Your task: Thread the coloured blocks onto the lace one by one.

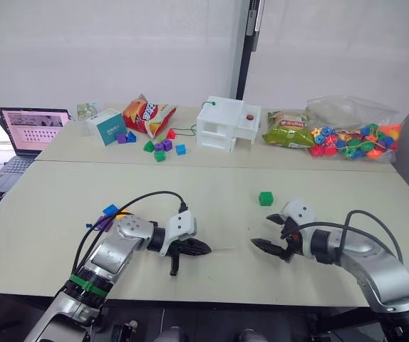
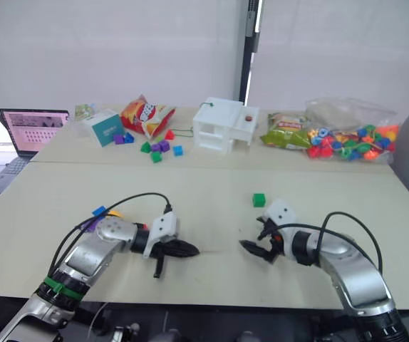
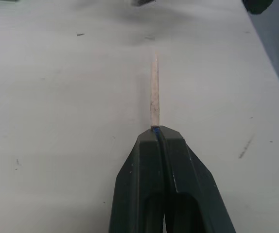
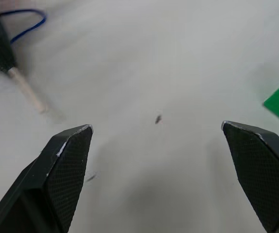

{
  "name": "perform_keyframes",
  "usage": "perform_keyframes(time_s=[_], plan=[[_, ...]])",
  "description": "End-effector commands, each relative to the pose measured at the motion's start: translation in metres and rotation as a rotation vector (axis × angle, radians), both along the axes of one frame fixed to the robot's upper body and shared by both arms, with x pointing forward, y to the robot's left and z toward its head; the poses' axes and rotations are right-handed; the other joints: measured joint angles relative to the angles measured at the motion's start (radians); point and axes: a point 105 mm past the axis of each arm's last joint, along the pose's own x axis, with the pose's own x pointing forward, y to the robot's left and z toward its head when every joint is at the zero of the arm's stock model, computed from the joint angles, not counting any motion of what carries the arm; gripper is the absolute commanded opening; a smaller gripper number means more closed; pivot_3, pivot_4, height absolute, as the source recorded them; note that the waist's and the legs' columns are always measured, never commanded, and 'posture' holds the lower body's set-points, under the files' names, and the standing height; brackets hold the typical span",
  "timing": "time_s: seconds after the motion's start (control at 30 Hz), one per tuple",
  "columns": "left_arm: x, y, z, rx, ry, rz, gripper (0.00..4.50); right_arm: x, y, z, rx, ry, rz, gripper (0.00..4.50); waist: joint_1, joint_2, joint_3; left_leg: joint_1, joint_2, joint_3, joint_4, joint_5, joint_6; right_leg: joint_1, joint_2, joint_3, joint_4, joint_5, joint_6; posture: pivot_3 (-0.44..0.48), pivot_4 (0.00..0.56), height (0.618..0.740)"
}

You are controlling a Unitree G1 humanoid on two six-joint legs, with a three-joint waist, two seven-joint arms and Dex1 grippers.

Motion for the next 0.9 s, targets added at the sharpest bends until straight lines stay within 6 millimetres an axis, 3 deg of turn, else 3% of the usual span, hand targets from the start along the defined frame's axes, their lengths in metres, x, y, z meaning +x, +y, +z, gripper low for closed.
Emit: perform_keyframes(time_s=[0.03, 0.37, 0.6, 0.63, 0.73, 0.9], plan=[[0.001, 0.008, 0.013, -0.003, -0.039, 0.004, 0.00, 0.013, -0.011, 0.011, 0.047, -0.091, -0.193, 4.48, -0.002, 0.000, 0.000, 0.000, 0.000, 0.000, 0.000, 0.000, 0.000, 0.000, 0.000, 0.000, 0.000, 0.000, 0.000, 0.000, 0.150, 0.740], [0.004, 0.012, 0.014, 0.021, -0.063, 0.020, 0.00, 0.048, -0.007, -0.001, 0.165, -0.219, -0.593, 4.48, -0.006, 0.000, 0.000, -0.001, -0.001, 0.001, -0.002, 0.001, -0.001, -0.004, 0.001, 0.002, 0.002, 0.000, 0.000, 0.000, 0.150, 0.740], [0.005, 0.011, 0.015, 0.021, -0.069, 0.026, 0.00, 0.080, 0.002, -0.004, 0.242, -0.260, -0.678, 4.48, -0.018, 0.001, 0.000, 0.000, -0.002, 0.001, -0.004, 0.001, -0.002, -0.005, 0.002, 0.002, 0.003, 0.000, 0.000, 0.000, 0.150, 0.740], [0.006, 0.011, 0.016, 0.020, -0.071, 0.028, 0.00, 0.082, 0.010, -0.006, 0.254, -0.253, -0.658, 4.48, -0.019, 0.001, 0.000, 0.000, -0.002, 0.001, -0.004, 0.001, -0.002, -0.006, 0.001, 0.003, 0.003, 0.000, 0.000, 0.000, 0.150, 0.740], [0.006, 0.011, 0.015, 0.022, -0.074, 0.032, 0.00, 0.083, 0.018, -0.017, 0.271, -0.230, -0.669, 3.62, -0.027, 0.001, 0.000, 0.000, -0.002, 0.002, -0.007, 0.002, -0.003, -0.007, 0.002, 0.003, 0.003, 0.000, 0.000, 0.000, 0.150, 0.740], [0.005, 0.010, 0.015, 0.020, -0.075, 0.032, 0.00, 0.085, 0.020, -0.012, 0.365, -0.257, -0.683, 1.90, -0.030, 0.001, 0.000, -0.003, -0.002, 0.003, -0.010, 0.004, -0.006, -0.012, 0.002, 0.005, 0.004, 0.000, -0.001, 0.000, 0.150, 0.740]])
